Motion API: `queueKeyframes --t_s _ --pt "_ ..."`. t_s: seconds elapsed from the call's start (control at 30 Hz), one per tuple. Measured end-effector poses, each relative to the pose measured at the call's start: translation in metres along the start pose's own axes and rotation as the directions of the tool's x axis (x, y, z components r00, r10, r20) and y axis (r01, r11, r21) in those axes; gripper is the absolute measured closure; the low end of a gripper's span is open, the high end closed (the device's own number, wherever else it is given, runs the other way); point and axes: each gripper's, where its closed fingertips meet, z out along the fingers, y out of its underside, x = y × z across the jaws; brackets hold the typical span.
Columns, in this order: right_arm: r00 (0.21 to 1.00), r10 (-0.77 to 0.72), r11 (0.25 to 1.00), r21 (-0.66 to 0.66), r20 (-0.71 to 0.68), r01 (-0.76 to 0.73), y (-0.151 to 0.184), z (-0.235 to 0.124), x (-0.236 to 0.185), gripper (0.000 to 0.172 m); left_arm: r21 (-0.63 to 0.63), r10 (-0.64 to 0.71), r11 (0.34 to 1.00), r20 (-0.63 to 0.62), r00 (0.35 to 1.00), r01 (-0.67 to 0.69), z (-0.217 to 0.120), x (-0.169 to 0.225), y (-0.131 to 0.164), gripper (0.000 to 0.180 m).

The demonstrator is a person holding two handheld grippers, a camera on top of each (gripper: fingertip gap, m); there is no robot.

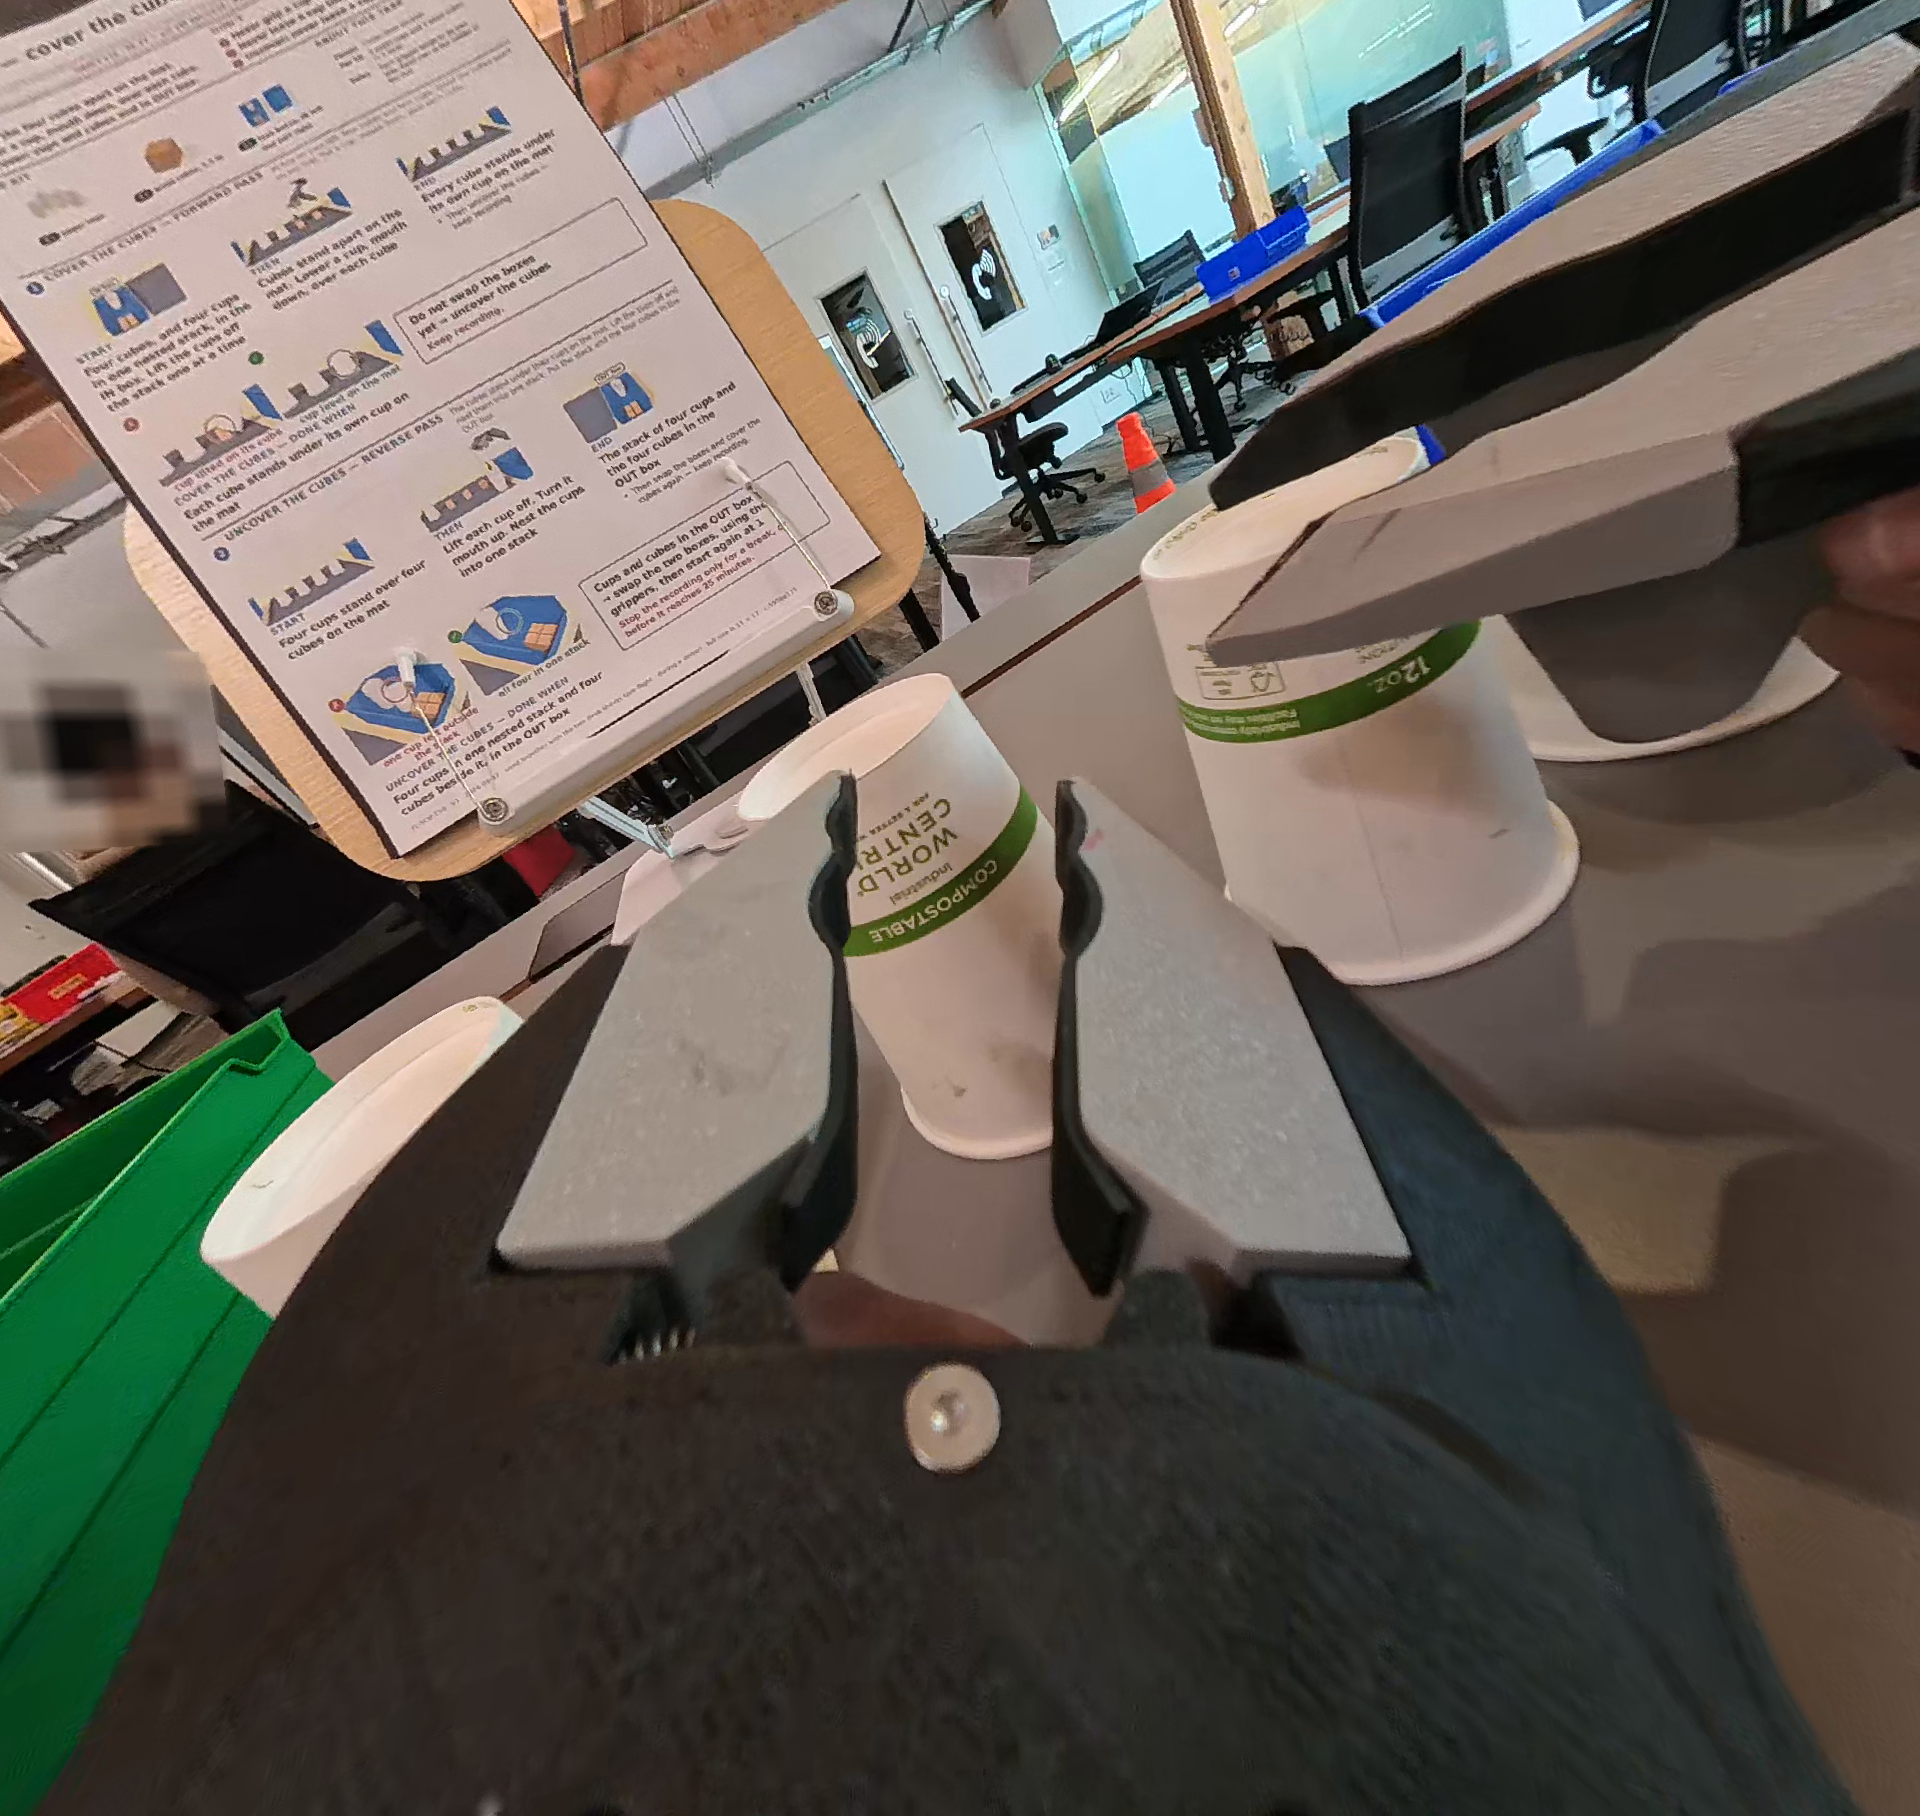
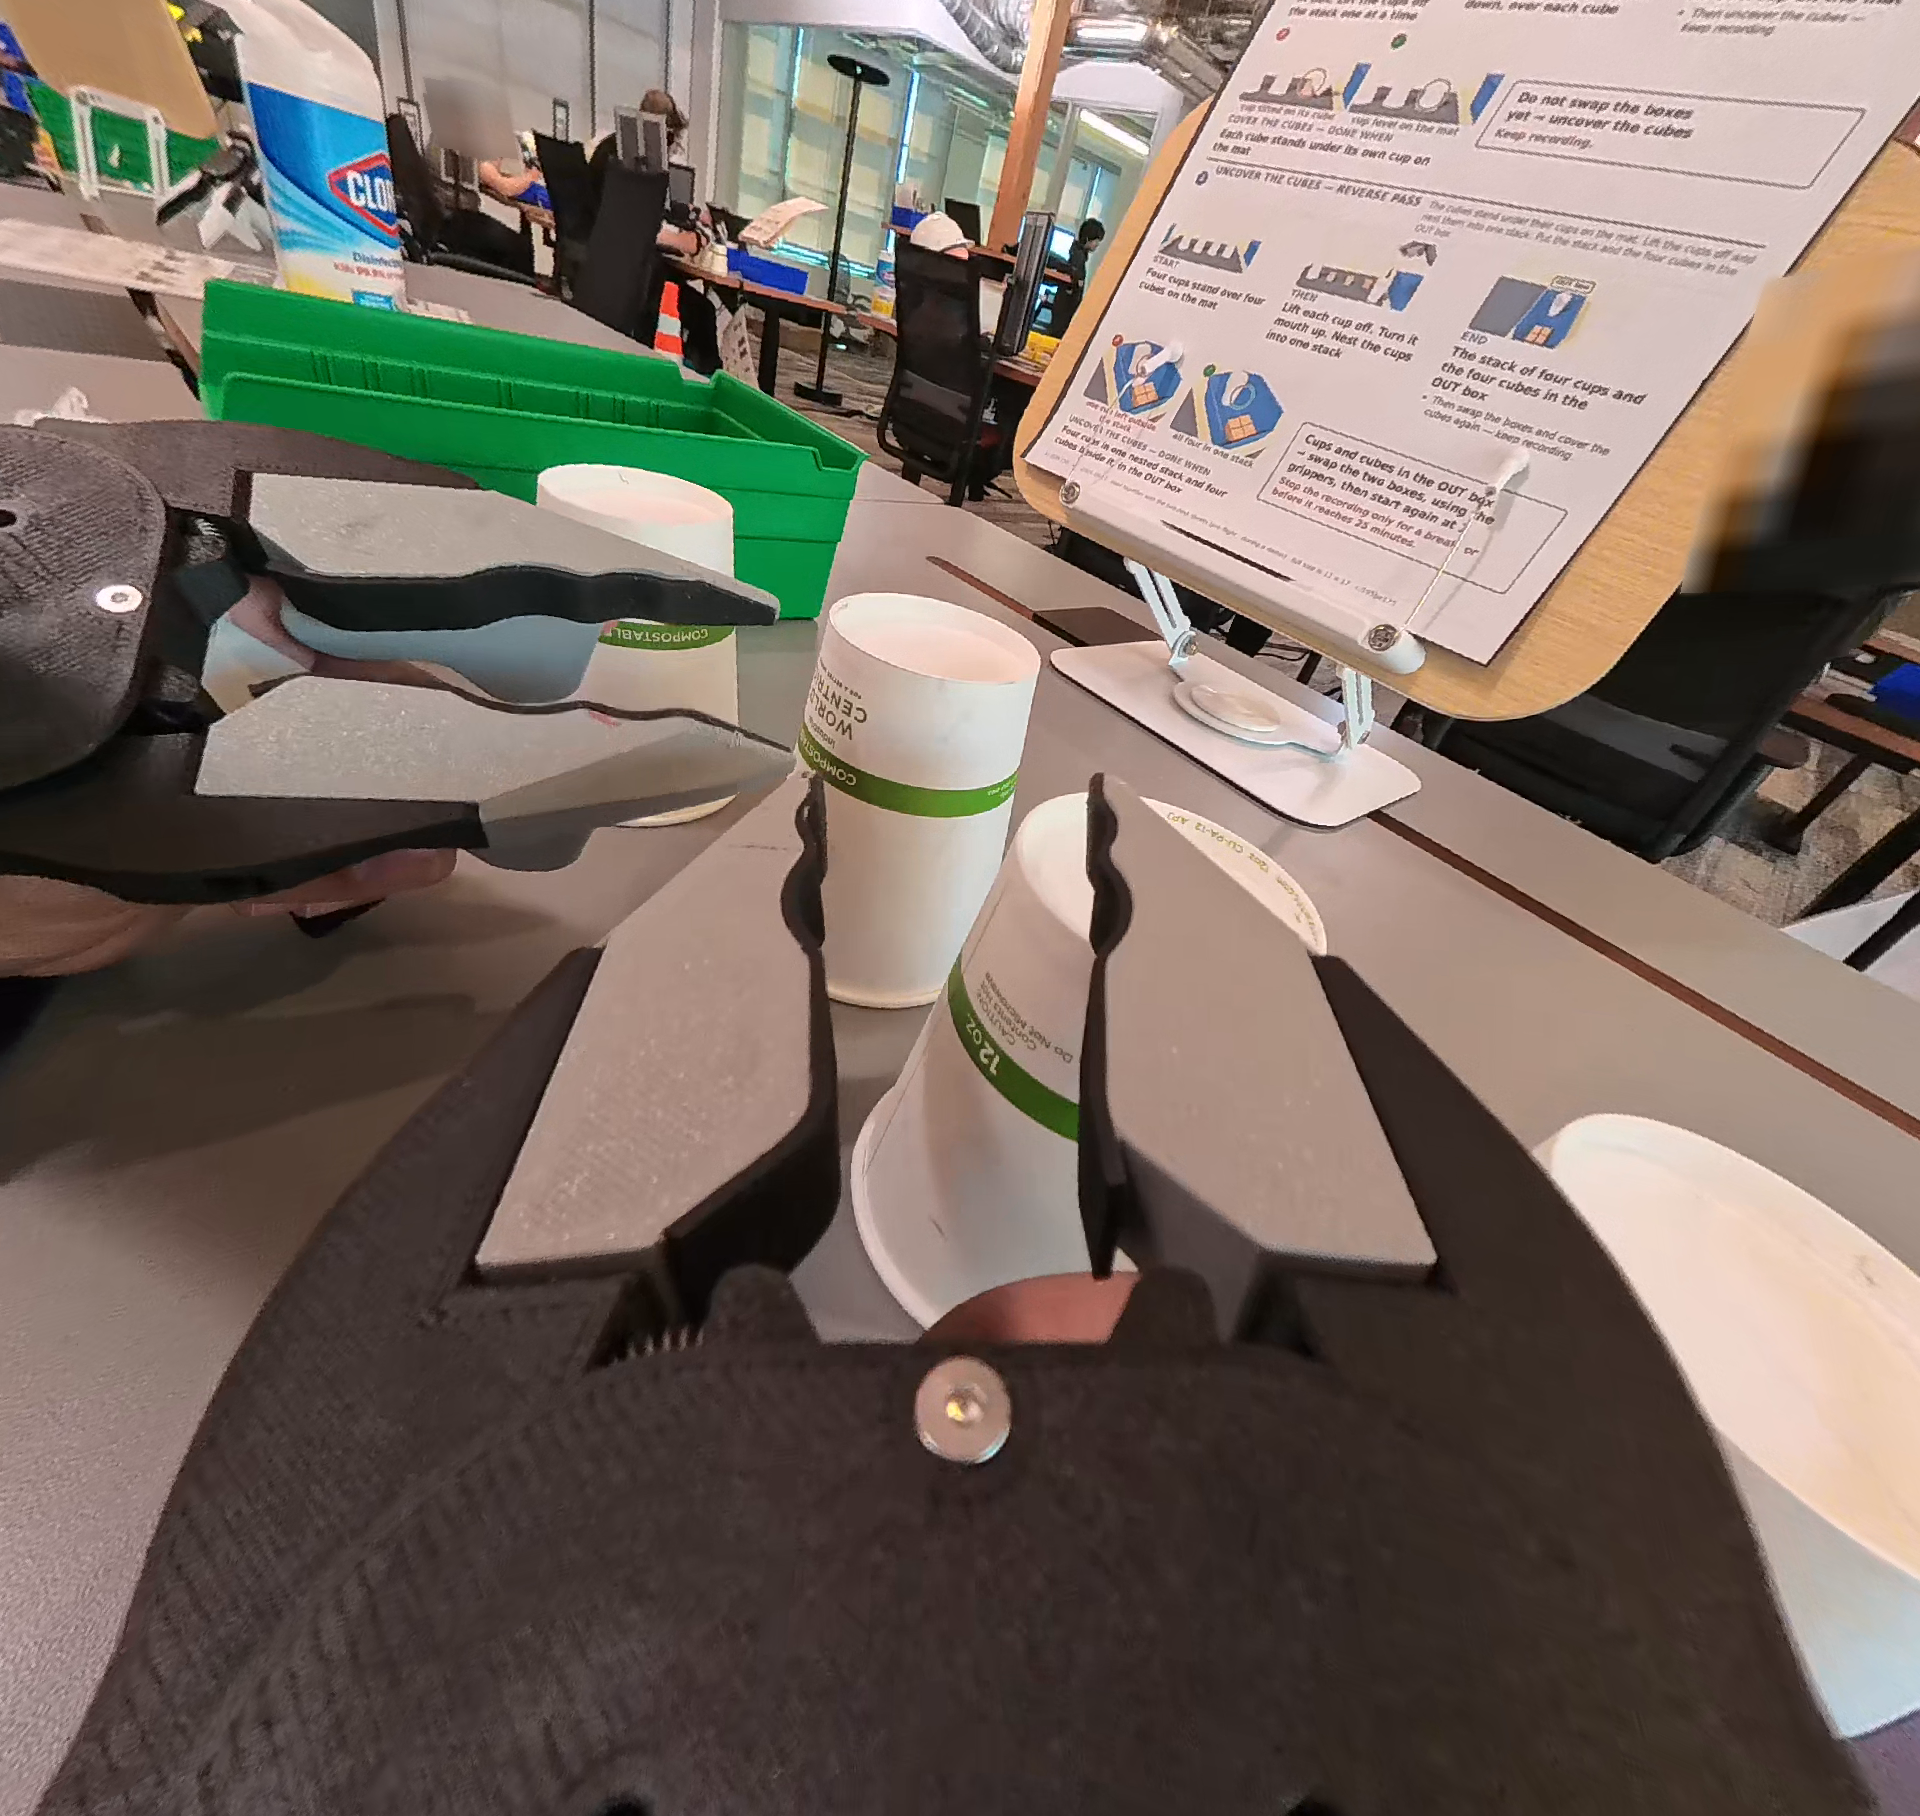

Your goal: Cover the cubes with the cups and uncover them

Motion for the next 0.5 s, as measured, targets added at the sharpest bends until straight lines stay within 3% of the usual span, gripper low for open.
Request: queueKeyframes --t_s 0.27,0.5 --pt "1.0 -0.018 1.0 0.0 0.009 0.018 -0.001 -0.001 -0.002 0.124 -0.005 0.001 1.0 -0.006 1.0 -0.001 0.001 0.001 0.001 0.144" --pt "1.0 0.026 0.993 0.111 0.013 -0.027 -0.024 -0.027 0.014 0.124 -0.01 0.005 1.0 -0.01 1.0 -0.005 0.001 0.002 0.002 0.144"
